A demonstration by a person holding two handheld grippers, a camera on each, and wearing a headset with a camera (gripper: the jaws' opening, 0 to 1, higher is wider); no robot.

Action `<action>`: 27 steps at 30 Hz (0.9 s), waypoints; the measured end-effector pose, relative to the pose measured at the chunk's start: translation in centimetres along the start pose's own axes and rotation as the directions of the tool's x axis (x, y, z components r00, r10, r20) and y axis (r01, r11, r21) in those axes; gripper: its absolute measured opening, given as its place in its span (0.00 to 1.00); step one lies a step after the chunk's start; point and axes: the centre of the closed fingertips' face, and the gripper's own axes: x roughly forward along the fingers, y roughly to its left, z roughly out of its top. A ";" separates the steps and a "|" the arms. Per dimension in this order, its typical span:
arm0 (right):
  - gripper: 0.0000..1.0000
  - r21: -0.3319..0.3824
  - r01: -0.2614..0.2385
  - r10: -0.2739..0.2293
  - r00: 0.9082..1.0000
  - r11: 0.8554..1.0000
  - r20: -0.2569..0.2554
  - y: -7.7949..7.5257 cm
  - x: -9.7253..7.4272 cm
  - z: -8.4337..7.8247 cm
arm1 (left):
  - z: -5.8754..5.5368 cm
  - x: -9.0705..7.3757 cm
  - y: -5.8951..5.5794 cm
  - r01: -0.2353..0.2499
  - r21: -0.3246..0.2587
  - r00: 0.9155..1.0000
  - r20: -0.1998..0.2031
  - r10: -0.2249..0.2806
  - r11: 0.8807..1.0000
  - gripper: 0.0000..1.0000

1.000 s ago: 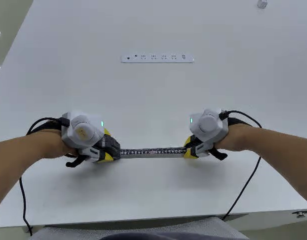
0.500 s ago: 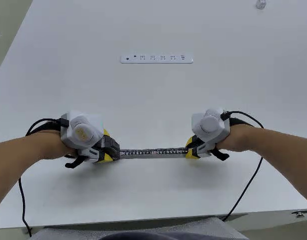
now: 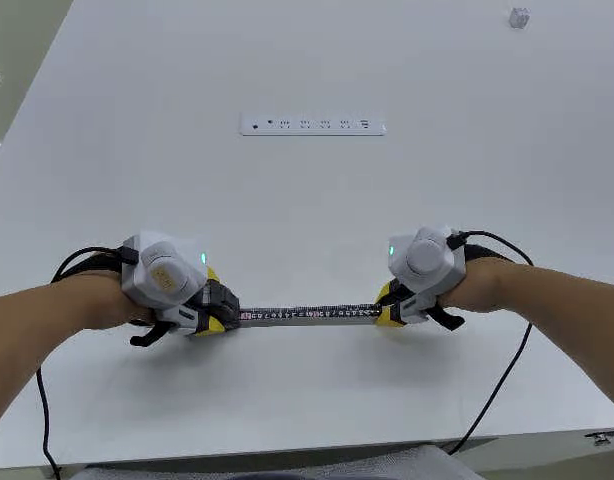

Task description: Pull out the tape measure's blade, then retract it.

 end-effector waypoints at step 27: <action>0.12 0.008 0.005 -0.005 1.000 1.000 -0.010 -0.3 -0.5 -1.0 | -0.2 0.0 0.1 0.001 -0.005 1.000 -0.001 -0.001 1.000 0.38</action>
